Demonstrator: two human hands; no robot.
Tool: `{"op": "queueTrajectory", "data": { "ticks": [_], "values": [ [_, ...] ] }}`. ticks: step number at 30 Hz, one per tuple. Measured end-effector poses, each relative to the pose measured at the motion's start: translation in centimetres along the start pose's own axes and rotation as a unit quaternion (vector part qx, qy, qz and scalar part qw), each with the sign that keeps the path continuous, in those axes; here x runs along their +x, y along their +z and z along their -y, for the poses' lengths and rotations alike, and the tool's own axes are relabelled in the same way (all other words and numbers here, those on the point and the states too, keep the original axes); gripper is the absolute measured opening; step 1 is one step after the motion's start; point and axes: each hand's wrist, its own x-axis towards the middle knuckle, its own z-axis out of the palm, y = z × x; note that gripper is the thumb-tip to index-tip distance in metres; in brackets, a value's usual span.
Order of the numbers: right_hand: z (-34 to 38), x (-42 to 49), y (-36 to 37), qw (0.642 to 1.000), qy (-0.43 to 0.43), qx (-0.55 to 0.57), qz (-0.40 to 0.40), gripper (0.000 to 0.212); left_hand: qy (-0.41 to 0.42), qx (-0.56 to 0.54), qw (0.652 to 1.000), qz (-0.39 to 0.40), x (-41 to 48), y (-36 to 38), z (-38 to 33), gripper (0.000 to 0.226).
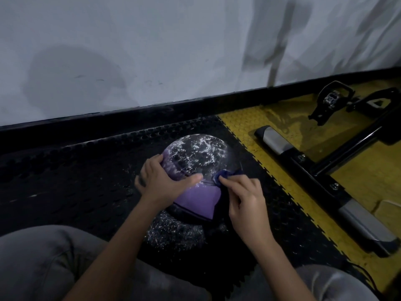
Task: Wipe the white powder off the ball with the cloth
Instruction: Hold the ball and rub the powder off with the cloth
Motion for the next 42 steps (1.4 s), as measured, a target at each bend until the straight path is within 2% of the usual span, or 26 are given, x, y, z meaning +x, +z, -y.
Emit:
{"op": "queueTrajectory", "data": {
  "ticks": [2, 4, 8, 9, 12, 15, 18, 21, 23, 26, 29, 34, 37, 39, 42],
  "values": [
    [0.3, -0.5, -0.4, 0.999, -0.014, 0.040, -0.009, 0.026, -0.008, 0.005, 1.000, 0.009, -0.4, -0.5, 0.5, 0.131],
    [-0.1, 0.2, -0.7, 0.997, 0.008, 0.079, -0.024, 0.025, -0.018, 0.011, 1.000, 0.015, -0.3, -1.1, 0.6, 0.133],
    [-1.6, 1.7, -0.6, 0.980, 0.150, 0.129, -0.035, 0.026, -0.033, 0.001, 0.999, 0.038, 0.1, -1.5, 0.3, 0.136],
    [-1.6, 1.6, -0.4, 0.982, 0.145, 0.116, -0.037, 0.025, -0.036, -0.004, 0.998, 0.041, 0.2, -1.4, 0.2, 0.136],
    [-0.8, 0.7, 0.3, 0.995, 0.060, 0.069, -0.040, 0.019, -0.024, -0.011, 0.999, 0.037, 0.4, -1.4, 0.0, 0.137],
    [-0.6, 0.8, 0.1, 0.997, 0.043, 0.051, -0.026, 0.020, 0.057, 0.009, 0.998, 0.033, 1.1, -2.3, -0.5, 0.137],
    [-0.6, 1.0, -0.3, 0.998, 0.048, 0.035, -0.009, 0.023, 0.176, 0.101, 0.973, 0.106, 2.1, -3.2, -2.4, 0.109],
    [-0.4, 0.7, -0.3, 0.998, 0.045, 0.035, -0.007, 0.022, 0.218, 0.208, 0.940, 0.162, 2.8, -3.8, -4.1, 0.081],
    [-0.2, 0.4, -0.3, 0.998, 0.045, 0.044, -0.008, 0.022, 0.223, 0.234, 0.931, 0.168, 3.0, -4.1, -4.0, 0.082],
    [0.2, 0.6, -0.7, 0.998, 0.009, 0.056, 0.025, 0.036, 0.225, 0.249, 0.928, 0.163, 2.7, -3.8, -3.3, 0.104],
    [-0.1, 2.2, -1.2, 0.995, -0.039, 0.081, 0.048, 0.039, 0.218, 0.253, 0.930, 0.156, 2.5, -3.3, -3.3, 0.100],
    [-2.9, 5.2, -1.3, 0.996, 0.024, 0.079, 0.034, 0.032, 0.219, 0.240, 0.932, 0.160, 2.5, -2.9, -3.6, 0.095],
    [-2.7, 3.8, -0.3, 0.999, 0.016, 0.031, 0.015, 0.031, 0.218, 0.232, 0.934, 0.160, 2.5, -2.5, -3.8, 0.096],
    [-1.5, 2.2, 0.4, 1.000, -0.011, 0.006, -0.007, 0.031, 0.214, 0.232, 0.936, 0.157, 2.6, -2.5, -3.7, 0.096],
    [0.1, 0.6, 0.5, 0.994, -0.111, -0.004, 0.026, 0.027, 0.206, 0.231, 0.938, 0.157, 2.7, -2.9, -3.4, 0.096]
  ]
}}
